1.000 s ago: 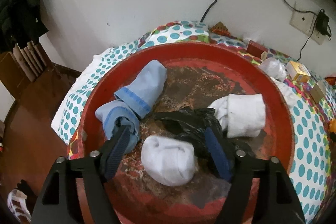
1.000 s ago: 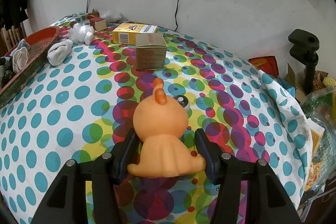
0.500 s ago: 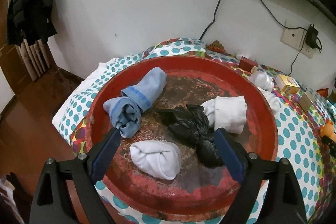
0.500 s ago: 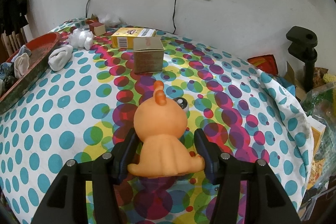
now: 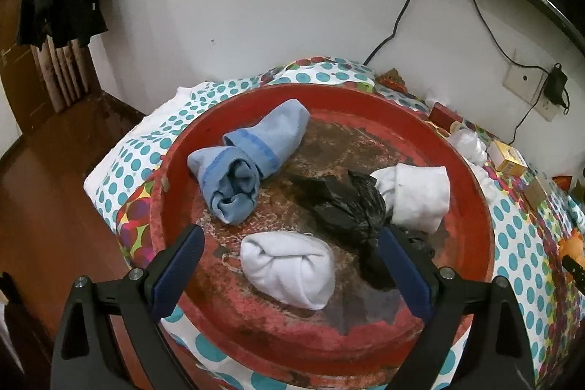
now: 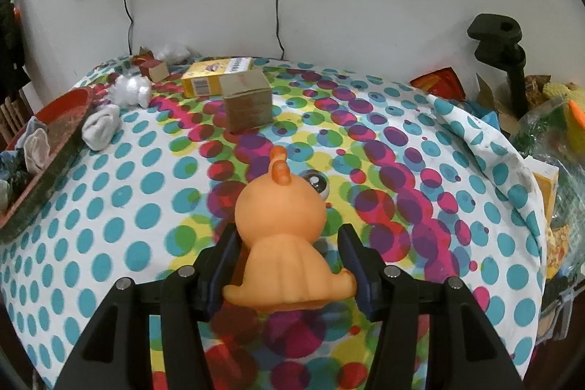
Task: Organize objects
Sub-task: 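Carry the orange toy into the red tray and release it with the right gripper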
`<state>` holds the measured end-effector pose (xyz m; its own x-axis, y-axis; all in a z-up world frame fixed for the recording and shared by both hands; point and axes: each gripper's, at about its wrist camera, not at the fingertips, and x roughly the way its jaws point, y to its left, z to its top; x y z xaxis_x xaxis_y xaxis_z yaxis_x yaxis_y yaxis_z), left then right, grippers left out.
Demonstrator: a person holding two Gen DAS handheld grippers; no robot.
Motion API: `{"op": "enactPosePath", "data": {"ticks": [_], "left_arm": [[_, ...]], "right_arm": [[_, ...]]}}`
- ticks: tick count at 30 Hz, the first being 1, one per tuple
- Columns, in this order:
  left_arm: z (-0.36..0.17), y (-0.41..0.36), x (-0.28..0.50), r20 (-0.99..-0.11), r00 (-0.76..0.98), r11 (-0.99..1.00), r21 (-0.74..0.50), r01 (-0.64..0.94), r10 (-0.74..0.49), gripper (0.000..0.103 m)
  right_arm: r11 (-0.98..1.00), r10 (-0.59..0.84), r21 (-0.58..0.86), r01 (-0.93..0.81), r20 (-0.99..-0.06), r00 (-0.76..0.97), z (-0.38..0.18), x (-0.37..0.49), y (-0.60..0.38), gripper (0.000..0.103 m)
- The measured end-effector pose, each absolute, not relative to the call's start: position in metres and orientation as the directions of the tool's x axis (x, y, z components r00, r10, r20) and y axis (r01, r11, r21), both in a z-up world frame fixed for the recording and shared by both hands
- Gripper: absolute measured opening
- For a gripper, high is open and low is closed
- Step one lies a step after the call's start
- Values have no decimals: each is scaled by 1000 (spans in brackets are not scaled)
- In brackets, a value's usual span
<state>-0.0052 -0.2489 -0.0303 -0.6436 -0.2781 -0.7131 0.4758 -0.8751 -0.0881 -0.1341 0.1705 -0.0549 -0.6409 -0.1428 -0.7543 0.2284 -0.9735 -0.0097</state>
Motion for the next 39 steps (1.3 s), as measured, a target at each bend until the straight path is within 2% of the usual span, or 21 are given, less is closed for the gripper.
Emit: {"op": "enactPosePath", "data": {"ticks": [8,24,39], "left_arm": [[-30,-251,-5,-705,-628,-866,-41,499,-329,96],[-26,-263,-1,-683,-598,-840,44,540,-420,101],[-27,-292,8,-697,-584,-803,-21,596,-415,102]], "right_arm": [[-950,-217,6,311,-731,-648,-29,-127,119,56],[-808,-440,56,587,-720,-537,-8,-103,-49,56],[-745,-437,30,666,-777,-454,-41,-103,-147,56]]}}
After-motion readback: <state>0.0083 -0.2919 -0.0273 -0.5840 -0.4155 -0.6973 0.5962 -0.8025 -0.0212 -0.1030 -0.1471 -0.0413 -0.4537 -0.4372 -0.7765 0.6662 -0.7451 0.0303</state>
